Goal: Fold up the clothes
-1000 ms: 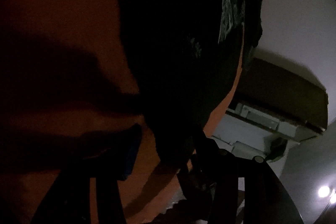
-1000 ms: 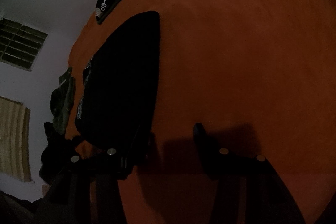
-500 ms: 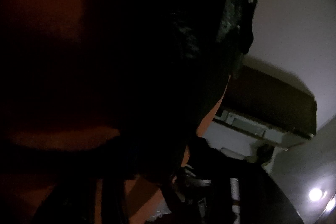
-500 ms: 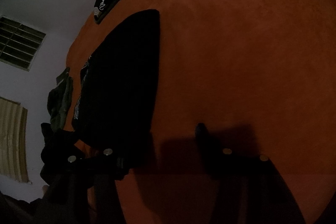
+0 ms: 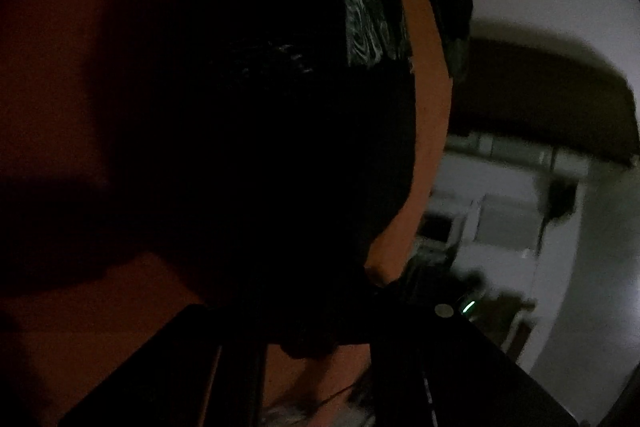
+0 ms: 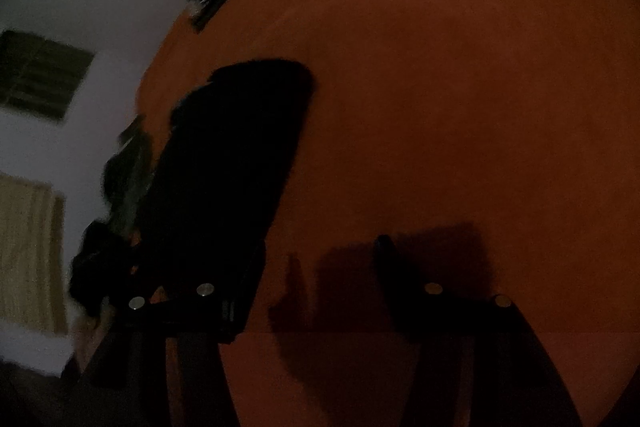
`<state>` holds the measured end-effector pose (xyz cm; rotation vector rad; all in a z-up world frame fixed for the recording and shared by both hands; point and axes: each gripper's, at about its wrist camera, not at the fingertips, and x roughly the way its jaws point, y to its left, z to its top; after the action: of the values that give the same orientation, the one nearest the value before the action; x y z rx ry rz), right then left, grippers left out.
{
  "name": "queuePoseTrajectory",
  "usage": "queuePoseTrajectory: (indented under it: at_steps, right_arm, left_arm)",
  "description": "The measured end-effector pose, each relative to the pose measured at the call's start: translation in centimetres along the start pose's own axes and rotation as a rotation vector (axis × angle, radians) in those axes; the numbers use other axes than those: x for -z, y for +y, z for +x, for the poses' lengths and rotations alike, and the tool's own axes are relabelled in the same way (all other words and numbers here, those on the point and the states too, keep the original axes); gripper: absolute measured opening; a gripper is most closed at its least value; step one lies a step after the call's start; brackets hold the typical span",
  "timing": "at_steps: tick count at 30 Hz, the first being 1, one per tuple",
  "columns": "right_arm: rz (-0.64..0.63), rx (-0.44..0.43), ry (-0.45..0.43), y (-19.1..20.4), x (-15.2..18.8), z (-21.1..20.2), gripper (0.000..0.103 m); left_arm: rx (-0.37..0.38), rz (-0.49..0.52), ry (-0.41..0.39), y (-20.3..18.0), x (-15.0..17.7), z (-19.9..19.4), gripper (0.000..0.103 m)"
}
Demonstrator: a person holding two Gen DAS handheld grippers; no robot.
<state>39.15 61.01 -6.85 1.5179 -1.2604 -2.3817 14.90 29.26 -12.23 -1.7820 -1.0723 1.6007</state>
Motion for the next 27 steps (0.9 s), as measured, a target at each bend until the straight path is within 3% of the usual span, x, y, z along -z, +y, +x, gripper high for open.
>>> queuePoseTrajectory:
  at_steps: [3, 5, 7, 11, 13, 18, 20, 23, 24, 27]
  right_arm:
    - [-0.146, -0.045, 0.074, 1.3, -3.6, 0.1, 0.055]
    - [-0.244, -0.078, 0.135, 2.4, -6.5, 1.0, 0.055]
    - [-0.317, -0.101, 0.197, 3.6, -9.4, 3.3, 0.058]
    - [-0.364, -0.144, 0.281, 5.2, -13.7, 8.6, 0.058]
    - [-0.357, -0.193, 0.314, 5.7, -15.4, 10.9, 0.059]
    - [-0.335, -0.299, 0.429, 7.1, -17.1, 15.4, 0.064]
    - [-0.322, -0.343, 0.469, 7.7, -17.3, 16.9, 0.064]
    - [-0.356, -0.444, 0.523, 9.8, -16.6, 17.5, 0.056]
    - [-0.402, -0.397, 0.545, 10.4, -16.3, 18.0, 0.056]
    - [-0.415, -0.317, 0.583, 10.3, -16.6, 19.0, 0.056]
  left_arm:
    - [0.052, 0.040, 0.105, 1.7, -2.1, -0.6, 0.014]
    - [0.035, 0.085, 0.155, 1.6, -3.2, 0.0, 0.024]
    - [0.002, 0.088, 0.136, 2.1, -4.1, 0.9, 0.034]
    - [0.077, -0.010, 0.069, 3.5, -5.1, 1.9, 0.044]
    - [0.126, -0.008, 0.026, 3.4, -5.5, 2.4, 0.047]
    - [0.252, -0.016, -0.050, 3.3, -5.8, 2.8, 0.047]
    - [0.312, 0.028, -0.065, 3.7, -4.3, 1.9, 0.047]
    - [0.256, 0.058, -0.052, 3.4, -5.2, 2.7, 0.051]
    - [0.231, 0.059, -0.046, 3.8, -5.3, 2.9, 0.051]
    - [0.252, -0.011, -0.029, 5.0, -6.2, 3.7, 0.053]
